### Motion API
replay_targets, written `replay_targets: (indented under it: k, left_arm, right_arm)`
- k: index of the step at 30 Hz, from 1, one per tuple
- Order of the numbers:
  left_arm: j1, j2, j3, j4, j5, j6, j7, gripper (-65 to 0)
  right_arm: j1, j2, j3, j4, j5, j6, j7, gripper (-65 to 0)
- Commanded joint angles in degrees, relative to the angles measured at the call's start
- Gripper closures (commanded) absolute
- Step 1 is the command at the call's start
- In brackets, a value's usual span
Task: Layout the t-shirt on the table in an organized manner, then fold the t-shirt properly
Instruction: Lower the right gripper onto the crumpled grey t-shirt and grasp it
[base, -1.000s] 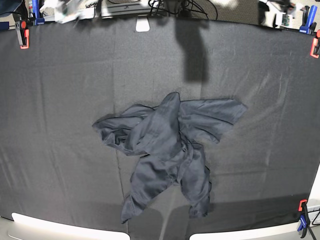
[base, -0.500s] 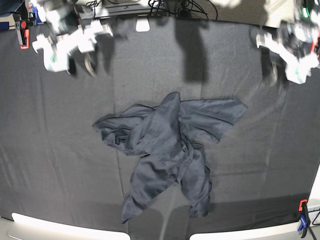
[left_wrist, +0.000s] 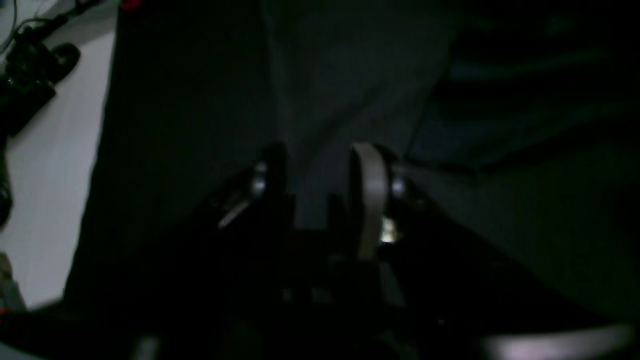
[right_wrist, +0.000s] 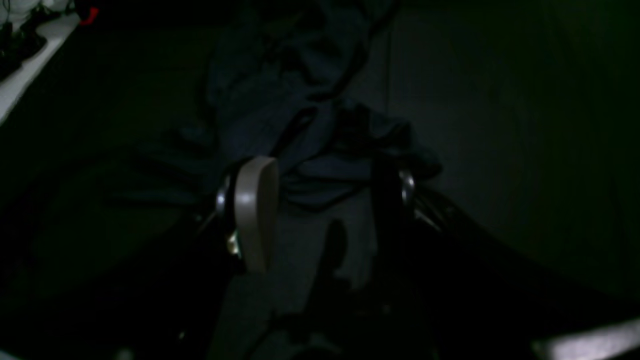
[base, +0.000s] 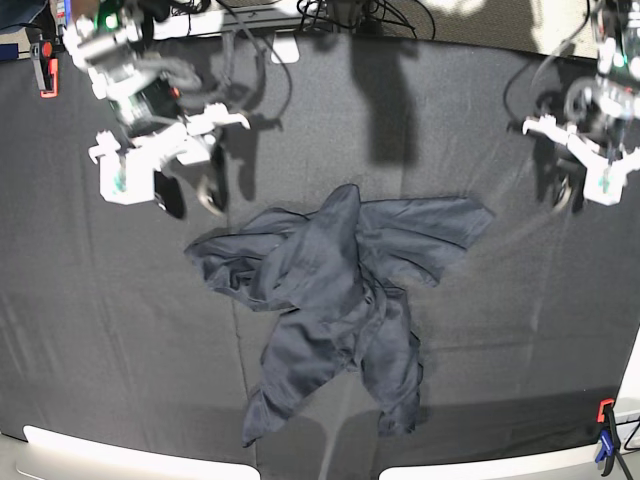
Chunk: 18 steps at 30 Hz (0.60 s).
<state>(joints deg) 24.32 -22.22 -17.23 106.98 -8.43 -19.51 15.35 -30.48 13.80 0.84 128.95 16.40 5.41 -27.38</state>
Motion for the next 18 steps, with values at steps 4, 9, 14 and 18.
replay_targets:
  k: [4,9,14,18]
  left_arm:
    - [-3.1,-0.7,-0.3,-1.5,-0.8,0.7,1.2,-23.8]
    - [-3.8,-0.7,-0.3,-2.7,-1.3,0.7,1.6,-23.8]
    - [-3.8,-0.7,-0.3,-2.7,-1.3,0.7,1.5,-23.7]
    - [-3.8,-0.7,-0.3,-2.7,-1.3,0.7,1.3,-23.7]
  right_arm:
    - [3.8,-2.6,-3.6,-4.4,-2.9,0.7,1.4,-29.6]
    - [9.9,-6.4,-7.7,-12.6,-5.4,0.7,-0.1,-30.1]
    - [15.3,-10.5,-9.7,-19.3,-7.0,0.7,-6.7,-30.1]
    - [18.2,-13.2,-9.7,-23.1,-7.3,0.7,-7.7,-30.1]
